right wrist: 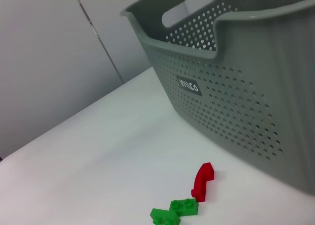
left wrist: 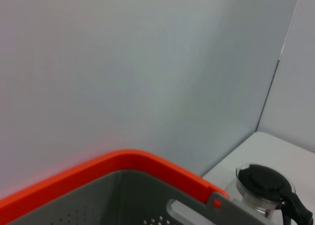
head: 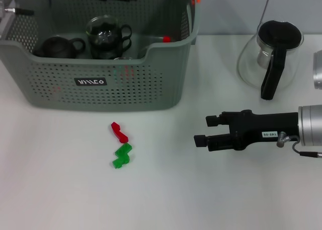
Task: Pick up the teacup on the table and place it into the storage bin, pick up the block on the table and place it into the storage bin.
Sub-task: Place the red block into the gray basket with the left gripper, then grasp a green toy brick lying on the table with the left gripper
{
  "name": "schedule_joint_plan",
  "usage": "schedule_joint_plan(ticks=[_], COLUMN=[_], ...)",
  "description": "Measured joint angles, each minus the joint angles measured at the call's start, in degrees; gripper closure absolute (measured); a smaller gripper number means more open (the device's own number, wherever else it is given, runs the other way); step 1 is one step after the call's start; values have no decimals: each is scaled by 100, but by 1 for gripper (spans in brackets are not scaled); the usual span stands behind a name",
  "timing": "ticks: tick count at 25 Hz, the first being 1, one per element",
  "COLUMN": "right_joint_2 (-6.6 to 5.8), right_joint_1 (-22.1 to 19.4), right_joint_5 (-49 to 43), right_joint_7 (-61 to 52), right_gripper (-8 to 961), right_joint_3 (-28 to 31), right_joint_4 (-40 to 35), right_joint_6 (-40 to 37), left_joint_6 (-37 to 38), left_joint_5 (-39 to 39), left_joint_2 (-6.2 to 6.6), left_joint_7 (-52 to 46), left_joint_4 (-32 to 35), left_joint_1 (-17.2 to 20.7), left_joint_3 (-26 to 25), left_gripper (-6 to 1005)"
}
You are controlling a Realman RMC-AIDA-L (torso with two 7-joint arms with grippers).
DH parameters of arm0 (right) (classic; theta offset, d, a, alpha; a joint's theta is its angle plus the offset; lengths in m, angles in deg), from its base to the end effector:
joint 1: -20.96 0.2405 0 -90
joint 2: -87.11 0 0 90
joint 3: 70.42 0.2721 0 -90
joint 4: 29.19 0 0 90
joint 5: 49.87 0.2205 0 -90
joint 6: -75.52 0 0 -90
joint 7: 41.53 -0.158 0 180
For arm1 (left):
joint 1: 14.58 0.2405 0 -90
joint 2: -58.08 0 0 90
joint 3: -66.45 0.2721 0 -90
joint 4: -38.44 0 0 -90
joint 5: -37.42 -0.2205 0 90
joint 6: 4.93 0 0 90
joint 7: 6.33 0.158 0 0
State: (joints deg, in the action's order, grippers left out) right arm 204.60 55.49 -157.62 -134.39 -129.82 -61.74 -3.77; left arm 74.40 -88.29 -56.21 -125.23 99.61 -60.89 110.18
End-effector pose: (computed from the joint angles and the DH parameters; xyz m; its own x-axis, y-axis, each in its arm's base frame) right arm 0.2525 0.3639 -0.0643 0.7715 -0.5196 -0.3672 -0.5615 -0.8274 -0.0089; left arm -0.1549 0.4693 0.0823 0.8228 0.3819 0.4210 0.5432 -0.7464 -0.3845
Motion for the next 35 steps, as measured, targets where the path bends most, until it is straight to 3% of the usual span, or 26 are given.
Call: schedule_joint_plan(ticks=[4,6,8,9,12,14,17,19,20,25,30,35], right_joint_2=[-6,-6,-7,-7,-5,0,3,9,14,23,30,26], right_joint_1=[-16,-13,0,12,30,40,51,52,50,12,-29,-42], right_joint_5=[9,14,18,22,28,29,29,27,26,24,35,34], right_joint_7=[21,26,29,29,10,-4,-11,-15,-16,-4,11,-4], right_gripper=[69,68,68,68,68,68,68,68,68,69,71,69], right_joint_3=[5,9,14,14,16,16,16,17,16,16,16,41], right_joint_4=[0,0,4,6,9,17,42,54,56,56,57,56], right_joint_6=[0,10,34,42,66,75,87,95,96,99,99,98], left_joint_6=[453,952,1841,2331,3385,3668,3565,3501,3232,2467,1405,1104], left_joint_5=[320,606,975,1112,1055,836,187,-15,-556,-1114,-1688,-2100], left_joint_2=[-35,-60,-105,-155,-341,-492,-773,-829,-963,-1009,-1020,-1019], left_joint_7=[14,148,552,818,1458,1655,1939,2018,2136,1882,937,256], left_joint_4=[438,674,918,1034,1398,1721,2175,2221,2257,1942,1608,1412], left_joint_1=[209,344,546,663,992,1270,1712,1779,1898,1942,1866,1711], left_joint_3=[-150,-262,-339,-334,-97,228,838,984,1416,2070,2624,2970], left_gripper=[317,266,142,80,56,40,41,41,41,42,43,44])
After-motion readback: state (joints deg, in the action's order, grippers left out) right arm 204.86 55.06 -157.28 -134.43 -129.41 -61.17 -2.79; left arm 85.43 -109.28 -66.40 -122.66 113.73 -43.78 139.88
